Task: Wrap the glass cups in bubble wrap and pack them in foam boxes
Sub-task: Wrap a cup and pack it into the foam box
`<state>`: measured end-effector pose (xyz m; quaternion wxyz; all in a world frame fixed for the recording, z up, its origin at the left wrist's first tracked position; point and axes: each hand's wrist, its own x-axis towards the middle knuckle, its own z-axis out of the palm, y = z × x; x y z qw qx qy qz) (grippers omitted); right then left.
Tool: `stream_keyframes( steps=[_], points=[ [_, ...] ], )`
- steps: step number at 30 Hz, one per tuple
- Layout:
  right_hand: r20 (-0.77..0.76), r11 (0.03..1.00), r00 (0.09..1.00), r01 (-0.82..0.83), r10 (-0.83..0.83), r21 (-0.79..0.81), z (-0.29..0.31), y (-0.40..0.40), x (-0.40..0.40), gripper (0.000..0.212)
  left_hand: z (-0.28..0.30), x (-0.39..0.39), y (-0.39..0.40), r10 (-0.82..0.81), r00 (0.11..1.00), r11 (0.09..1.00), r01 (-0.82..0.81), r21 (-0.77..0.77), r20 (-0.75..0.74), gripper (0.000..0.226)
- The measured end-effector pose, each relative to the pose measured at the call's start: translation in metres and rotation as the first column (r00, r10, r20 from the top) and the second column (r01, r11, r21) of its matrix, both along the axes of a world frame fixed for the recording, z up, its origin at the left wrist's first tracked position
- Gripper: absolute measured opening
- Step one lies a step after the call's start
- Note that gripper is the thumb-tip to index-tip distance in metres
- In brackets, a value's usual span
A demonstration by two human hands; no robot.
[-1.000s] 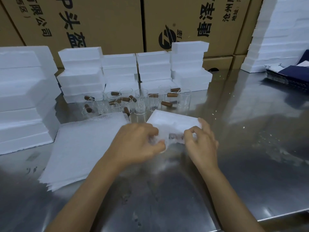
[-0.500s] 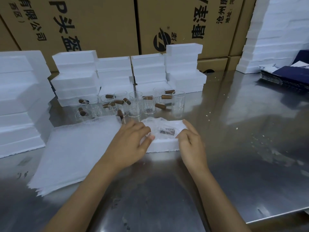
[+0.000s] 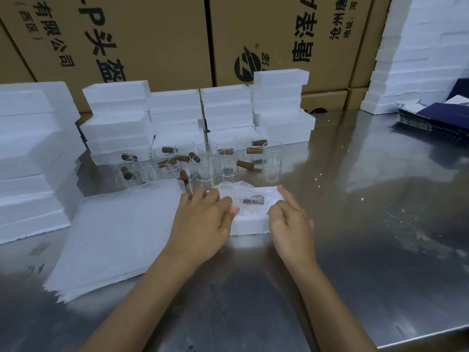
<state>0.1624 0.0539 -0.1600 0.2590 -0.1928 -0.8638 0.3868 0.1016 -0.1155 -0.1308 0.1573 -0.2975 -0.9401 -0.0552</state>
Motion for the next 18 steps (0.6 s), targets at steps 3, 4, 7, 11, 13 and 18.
stream_keyframes(
  steps=[3,4,7,11,13,18],
  points=[
    [-0.001,0.999,1.000,0.020,-0.020,0.039,-0.005,0.000,-0.005,0.029,0.000,0.003,0.005,0.031,0.999,0.999,-0.032,-0.024,-0.036,0.039],
    [0.001,0.998,1.000,0.012,-0.012,0.055,-0.005,0.000,-0.008,0.029,0.000,0.002,0.006,0.037,0.999,0.999,-0.038,-0.028,-0.034,0.039],
    [-0.168,0.954,0.985,-0.079,0.031,-0.288,0.002,0.011,-0.022,0.025,0.005,-0.004,0.005,0.058,0.998,0.997,-0.057,-0.044,0.018,0.040],
    [-0.297,0.721,0.925,-0.036,-0.238,-0.692,0.011,0.043,-0.050,0.021,0.019,-0.012,0.001,0.018,0.997,0.995,-0.026,0.100,0.075,0.045],
    [-0.308,0.730,0.907,-0.002,-0.286,-0.684,0.011,0.055,-0.065,0.027,0.032,-0.018,0.003,-0.024,0.999,0.967,0.017,0.253,0.024,0.041],
    [-0.190,0.839,0.952,0.107,-0.242,-0.533,0.002,0.057,-0.092,0.024,0.065,-0.069,0.040,-0.077,0.997,0.940,0.068,0.335,0.015,0.019]
  ],
)
